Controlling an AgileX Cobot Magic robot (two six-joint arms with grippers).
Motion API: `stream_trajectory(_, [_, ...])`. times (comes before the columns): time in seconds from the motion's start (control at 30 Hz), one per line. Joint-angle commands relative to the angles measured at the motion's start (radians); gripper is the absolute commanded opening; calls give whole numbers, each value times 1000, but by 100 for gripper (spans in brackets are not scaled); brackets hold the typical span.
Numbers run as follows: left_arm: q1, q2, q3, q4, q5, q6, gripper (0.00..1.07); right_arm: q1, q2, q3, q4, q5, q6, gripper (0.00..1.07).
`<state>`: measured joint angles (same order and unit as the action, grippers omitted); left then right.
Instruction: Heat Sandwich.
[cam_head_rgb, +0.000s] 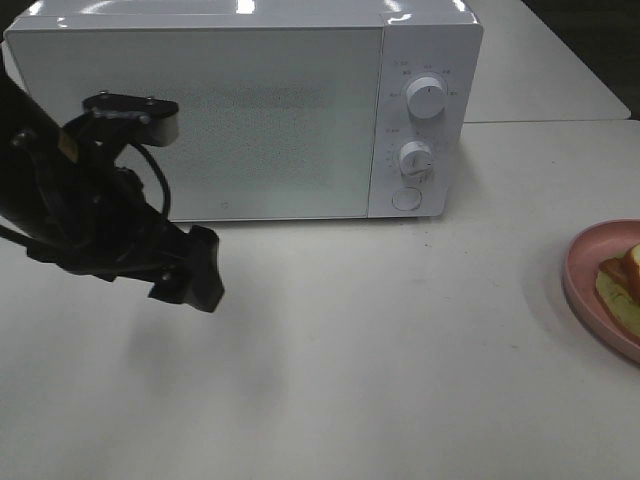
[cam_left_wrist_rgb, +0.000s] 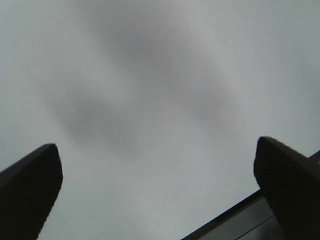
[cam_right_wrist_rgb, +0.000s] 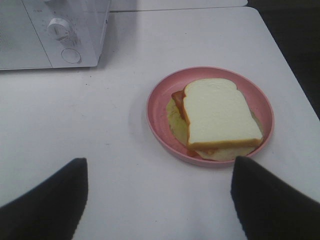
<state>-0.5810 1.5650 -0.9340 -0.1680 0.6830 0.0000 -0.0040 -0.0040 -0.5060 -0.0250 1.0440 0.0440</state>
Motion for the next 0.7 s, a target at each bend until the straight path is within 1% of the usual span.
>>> stream_trajectory(0.03, [83,-33,2,6,66,0,102,-6,-27,2,2,-13,-13,76])
stream_trajectory(0.07, [112,-41,2,6,83,0,102,-6,-27,2,2,-13,-13,76])
stream_trajectory(0.1, [112,-41,2,6,83,0,102,-6,-27,2,2,-13,-13,76])
stream_trajectory(0.13, [136,-49,2,6,92,0,102,-6,-27,2,2,-13,-13,76])
stream_trajectory(0.17, [197,-66,2,10,117,0,102,-6,-27,2,2,-13,-13,76])
stream_trajectory(0.2, [228,-75,2,11,130,0,102,-6,-27,2,2,-13,-13,76])
stream_trajectory(0.23, [228,-75,2,11,130,0,102,-6,-27,2,2,-13,-13,76])
stream_trajectory(0.27, [253,-86,2,16,144,0,102,-6,-27,2,2,-13,-13,76])
stream_trajectory(0.3, [313,-106,2,21,179,16,102,-6,-27,2,2,-13,-13,76])
stream_trajectory(0.37, [363,-125,2,30,214,16,102,-6,-27,2,2,-13,-13,76])
stream_trajectory(0.4, [363,-125,2,30,214,16,102,-6,-27,2,2,-13,-13,76])
stream_trajectory(0.43, [389,-137,2,30,233,16,102,-6,-27,2,2,-13,-13,76])
stream_trajectory(0.47, [432,-161,2,31,265,16,102,-6,-27,2,2,-13,-13,76])
stream_trajectory(0.53, [459,-194,2,36,294,16,102,-6,-27,2,2,-13,-13,76])
stream_trajectory(0.57, [459,-194,2,36,294,16,102,-6,-27,2,2,-13,-13,76])
stream_trajectory(0.6, [482,-229,2,44,315,16,102,-6,-27,2,2,-13,-13,76])
stream_trajectory(0.7, [509,-288,14,61,328,16,102,-6,-27,2,2,-13,-13,76])
